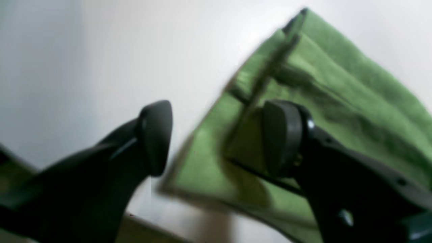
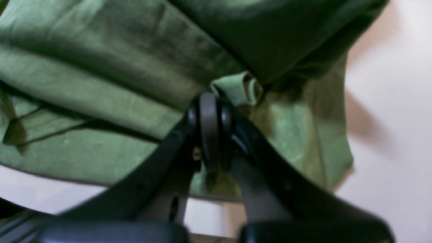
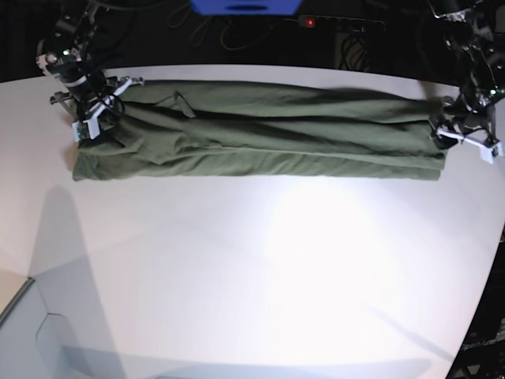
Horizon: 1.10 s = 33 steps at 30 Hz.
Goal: Layout the t-shirt on the table in an organized manner, then fold the t-shirt properly
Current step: 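Tug the folded strip's ends outward with both grippers to straighten it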
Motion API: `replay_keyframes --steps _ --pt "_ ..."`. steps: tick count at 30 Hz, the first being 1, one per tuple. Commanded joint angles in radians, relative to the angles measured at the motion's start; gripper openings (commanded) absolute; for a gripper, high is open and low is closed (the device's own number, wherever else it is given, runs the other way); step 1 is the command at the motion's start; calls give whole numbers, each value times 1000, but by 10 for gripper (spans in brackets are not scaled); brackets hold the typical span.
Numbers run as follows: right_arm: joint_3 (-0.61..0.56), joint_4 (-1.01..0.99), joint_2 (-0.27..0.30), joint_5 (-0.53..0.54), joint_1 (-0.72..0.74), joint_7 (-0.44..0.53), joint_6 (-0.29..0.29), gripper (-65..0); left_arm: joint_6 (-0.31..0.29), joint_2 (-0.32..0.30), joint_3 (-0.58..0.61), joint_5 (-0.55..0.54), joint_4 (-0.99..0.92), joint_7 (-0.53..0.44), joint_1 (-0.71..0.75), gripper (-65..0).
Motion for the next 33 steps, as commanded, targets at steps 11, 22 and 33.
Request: replay_keyframes --steps 11,22,33 --pt "-1 9 2 -8 9 -24 -3 -650 -60 -23 10 -13 19 -14 -9 -243" --pt "-1 9 2 -8 14 -23 -3 -650 -63 -17 47 81 -70 -71 -49 -245" --pt "-1 7 21 -8 26 -27 -3 -650 -63 -10 145 130 -197 -94 -72 -338"
